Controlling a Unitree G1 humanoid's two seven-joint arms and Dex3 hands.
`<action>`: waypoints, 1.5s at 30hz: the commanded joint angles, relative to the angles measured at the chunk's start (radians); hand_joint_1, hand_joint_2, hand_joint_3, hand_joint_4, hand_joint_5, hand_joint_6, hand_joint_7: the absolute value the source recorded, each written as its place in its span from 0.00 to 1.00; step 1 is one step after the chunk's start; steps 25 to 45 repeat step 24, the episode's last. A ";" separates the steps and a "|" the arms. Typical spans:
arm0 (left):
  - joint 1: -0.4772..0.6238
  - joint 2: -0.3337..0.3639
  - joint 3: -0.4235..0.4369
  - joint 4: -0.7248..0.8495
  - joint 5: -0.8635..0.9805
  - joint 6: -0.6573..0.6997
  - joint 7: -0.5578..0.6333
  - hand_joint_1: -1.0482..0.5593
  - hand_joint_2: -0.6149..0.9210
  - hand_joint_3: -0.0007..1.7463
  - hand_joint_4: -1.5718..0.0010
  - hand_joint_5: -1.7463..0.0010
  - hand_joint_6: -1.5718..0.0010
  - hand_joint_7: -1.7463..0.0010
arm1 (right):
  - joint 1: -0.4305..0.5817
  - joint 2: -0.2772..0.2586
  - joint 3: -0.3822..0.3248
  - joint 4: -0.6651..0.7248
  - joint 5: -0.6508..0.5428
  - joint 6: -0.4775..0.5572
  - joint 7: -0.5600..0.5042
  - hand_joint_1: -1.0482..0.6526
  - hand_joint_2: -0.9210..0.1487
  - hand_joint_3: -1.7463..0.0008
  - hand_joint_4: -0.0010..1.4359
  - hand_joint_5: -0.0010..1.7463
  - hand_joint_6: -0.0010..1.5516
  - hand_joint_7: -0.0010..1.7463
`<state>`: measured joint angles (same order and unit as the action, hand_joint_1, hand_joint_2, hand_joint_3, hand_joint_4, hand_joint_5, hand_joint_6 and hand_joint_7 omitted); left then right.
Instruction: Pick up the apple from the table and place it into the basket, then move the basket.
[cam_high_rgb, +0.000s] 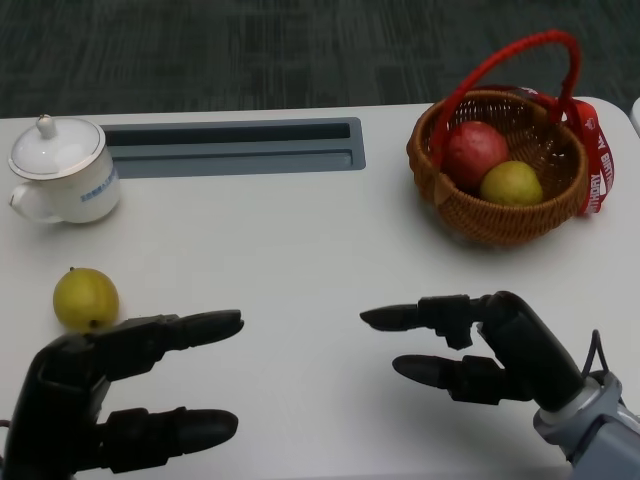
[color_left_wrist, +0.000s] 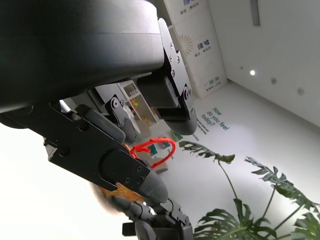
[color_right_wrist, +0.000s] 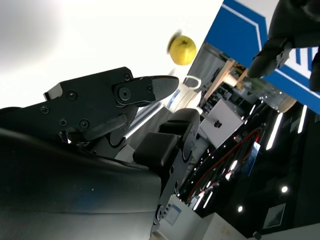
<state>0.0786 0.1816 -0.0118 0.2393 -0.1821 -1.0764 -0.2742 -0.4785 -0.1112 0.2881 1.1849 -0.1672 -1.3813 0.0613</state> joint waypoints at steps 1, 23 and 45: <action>0.012 0.024 0.020 -0.001 -0.002 0.003 -0.012 0.32 0.89 0.00 0.31 0.99 0.40 0.99 | 0.038 0.022 -0.020 -0.031 0.106 0.020 0.107 0.42 0.00 0.92 0.77 0.02 0.65 0.02; 0.045 0.043 0.027 -0.033 0.008 0.018 -0.026 0.39 0.88 0.00 0.30 0.99 0.38 0.99 | 0.095 0.071 -0.121 -0.087 0.243 0.104 0.463 0.38 0.09 1.00 0.60 0.00 0.51 0.00; 0.046 0.042 0.027 -0.034 0.009 0.019 -0.026 0.39 0.88 0.00 0.30 0.99 0.38 0.99 | 0.096 0.072 -0.123 -0.088 0.244 0.105 0.466 0.38 0.10 1.00 0.59 0.00 0.51 0.00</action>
